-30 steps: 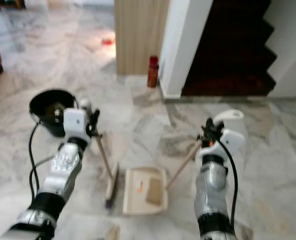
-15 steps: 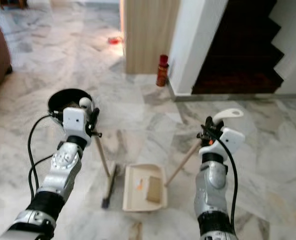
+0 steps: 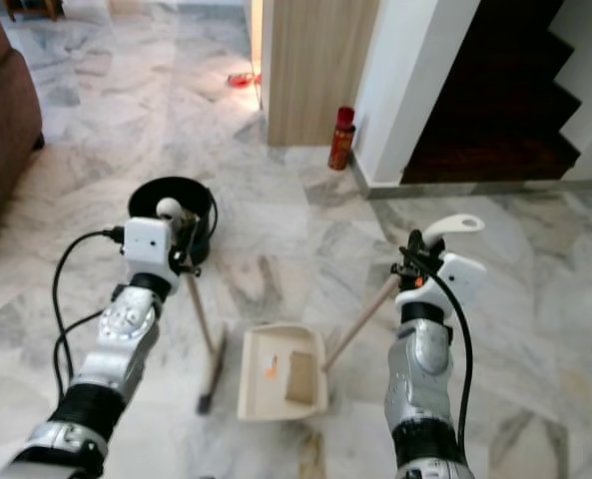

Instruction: Sweep floor

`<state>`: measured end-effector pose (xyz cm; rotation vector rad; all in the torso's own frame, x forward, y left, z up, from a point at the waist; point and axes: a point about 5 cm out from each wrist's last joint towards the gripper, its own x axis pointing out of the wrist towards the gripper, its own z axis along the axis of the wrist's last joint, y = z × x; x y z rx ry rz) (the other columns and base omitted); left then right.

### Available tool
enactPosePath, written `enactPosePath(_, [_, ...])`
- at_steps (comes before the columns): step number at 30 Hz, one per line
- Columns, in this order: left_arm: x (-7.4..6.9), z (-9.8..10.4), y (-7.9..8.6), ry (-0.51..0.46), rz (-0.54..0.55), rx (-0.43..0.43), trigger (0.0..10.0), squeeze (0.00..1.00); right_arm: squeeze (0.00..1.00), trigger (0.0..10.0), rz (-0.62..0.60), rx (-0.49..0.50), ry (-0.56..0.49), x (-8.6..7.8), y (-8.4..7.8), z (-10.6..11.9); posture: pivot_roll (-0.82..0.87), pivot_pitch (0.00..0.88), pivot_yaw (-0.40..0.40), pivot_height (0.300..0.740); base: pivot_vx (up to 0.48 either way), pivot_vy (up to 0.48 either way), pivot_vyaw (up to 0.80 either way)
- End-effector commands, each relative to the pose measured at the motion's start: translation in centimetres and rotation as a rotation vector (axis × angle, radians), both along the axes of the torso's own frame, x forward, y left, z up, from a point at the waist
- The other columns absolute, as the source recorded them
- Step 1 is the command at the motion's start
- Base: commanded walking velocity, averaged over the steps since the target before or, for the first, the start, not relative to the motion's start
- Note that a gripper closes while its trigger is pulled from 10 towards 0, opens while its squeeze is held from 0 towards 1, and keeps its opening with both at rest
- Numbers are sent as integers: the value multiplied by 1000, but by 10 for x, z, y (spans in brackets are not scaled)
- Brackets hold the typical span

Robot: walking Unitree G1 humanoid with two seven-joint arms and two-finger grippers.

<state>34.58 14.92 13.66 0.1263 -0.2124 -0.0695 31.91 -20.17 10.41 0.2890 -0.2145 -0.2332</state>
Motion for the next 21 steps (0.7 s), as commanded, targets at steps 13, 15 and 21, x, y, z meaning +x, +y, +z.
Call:
enactPosePath(13, [1, 10, -13, -37, -44, -9, 10000, 0, 0, 10000, -22, 9, -48, 0, -6, 9, 86, 72, -63, 740, 0, 358, 0])
enactPosePath(15, [1, 10, -13, -37, -44, -9, 10000, 0, 0, 10000, -22, 10, -48, 0, -6, 9, 86, 72, -63, 740, 0, 339, 0])
enactPosePath(21, [1, 10, -13, -37, -42, -7, 10000, 0, 0, 10000, -15, 12, -50, 0, -5, 9, 87, 72, -64, 740, 0, 318, 0])
